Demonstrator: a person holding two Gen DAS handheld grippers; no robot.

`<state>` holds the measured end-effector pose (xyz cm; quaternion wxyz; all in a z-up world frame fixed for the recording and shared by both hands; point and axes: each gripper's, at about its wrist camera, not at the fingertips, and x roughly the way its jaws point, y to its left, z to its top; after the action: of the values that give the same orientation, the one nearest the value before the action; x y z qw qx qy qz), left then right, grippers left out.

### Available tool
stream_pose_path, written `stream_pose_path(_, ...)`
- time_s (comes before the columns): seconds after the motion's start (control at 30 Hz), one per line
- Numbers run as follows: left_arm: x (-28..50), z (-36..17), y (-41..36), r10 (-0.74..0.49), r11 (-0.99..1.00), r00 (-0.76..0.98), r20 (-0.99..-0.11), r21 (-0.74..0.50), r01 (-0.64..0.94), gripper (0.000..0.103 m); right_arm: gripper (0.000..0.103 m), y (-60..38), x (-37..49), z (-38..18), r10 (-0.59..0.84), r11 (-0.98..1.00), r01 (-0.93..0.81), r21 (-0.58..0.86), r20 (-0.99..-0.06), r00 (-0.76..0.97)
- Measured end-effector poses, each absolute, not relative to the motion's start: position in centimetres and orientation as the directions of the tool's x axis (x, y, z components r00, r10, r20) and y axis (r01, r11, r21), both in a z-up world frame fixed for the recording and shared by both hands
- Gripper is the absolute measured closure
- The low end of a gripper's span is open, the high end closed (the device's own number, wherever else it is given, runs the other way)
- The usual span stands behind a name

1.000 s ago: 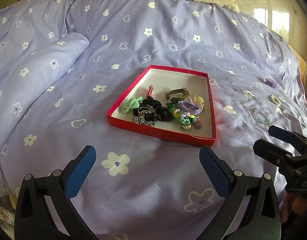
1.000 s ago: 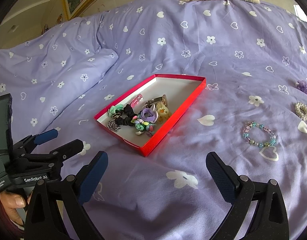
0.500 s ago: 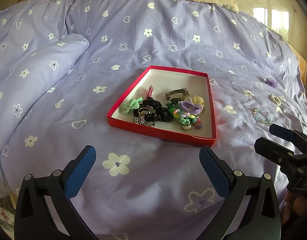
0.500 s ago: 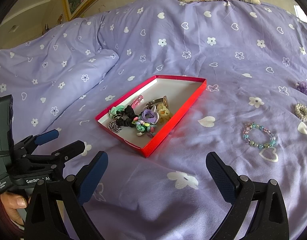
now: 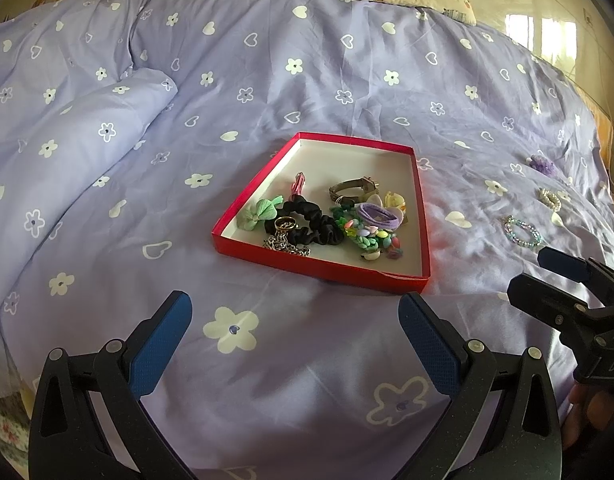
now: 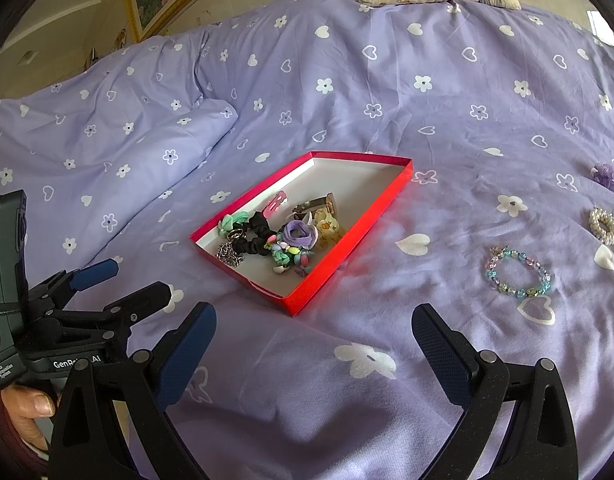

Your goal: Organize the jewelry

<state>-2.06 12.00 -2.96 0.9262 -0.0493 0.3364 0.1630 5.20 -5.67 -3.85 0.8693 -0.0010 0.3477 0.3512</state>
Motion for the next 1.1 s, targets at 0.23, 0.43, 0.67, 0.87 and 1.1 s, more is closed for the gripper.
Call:
stream_pose_path(0.23, -1.99, -2.93, 12.0, 0.268, 0.943, 0.719, -0.641, 0.02, -0.333, 0.0, 0.003, -5.62, 5.19, -3.82, 0.61, 0.753, -0.612, 0.241, -0.605, 0.512)
stream_pose_path(0.43, -1.87, -2.93, 12.01, 0.267, 0.943, 0.718, -0.643, 0.021, -0.332, 0.0, 0.003, -5.61, 5.19, -3.82, 0.61, 0.753, -0.612, 0.242, -0.605, 0.512)
stream_pose_path(0.67, -1.75, -2.98, 11.99, 0.267, 0.944, 0.717, -0.644, 0.022, -0.33, 0.0, 0.003, -5.6, 5.21, -3.81, 0.61, 0.753, -0.611, 0.242, -0.606, 0.511)
stream_pose_path(0.87, -1.7, -2.99, 11.96, 0.265, 0.944, 0.717, -0.644, 0.022, -0.329, 0.0, 0.003, -5.63, 5.27, -3.84, 0.61, 0.753, -0.611, 0.243, -0.606, 0.511)
stream_pose_path(1.1, -1.42, -3.14, 12.1, 0.258, 0.946, 0.716, -0.648, 0.018, -0.324, 0.0, 0.003, -5.66, 5.64, -3.97, 0.603, 0.759, -0.603, 0.245, -0.612, 0.511)
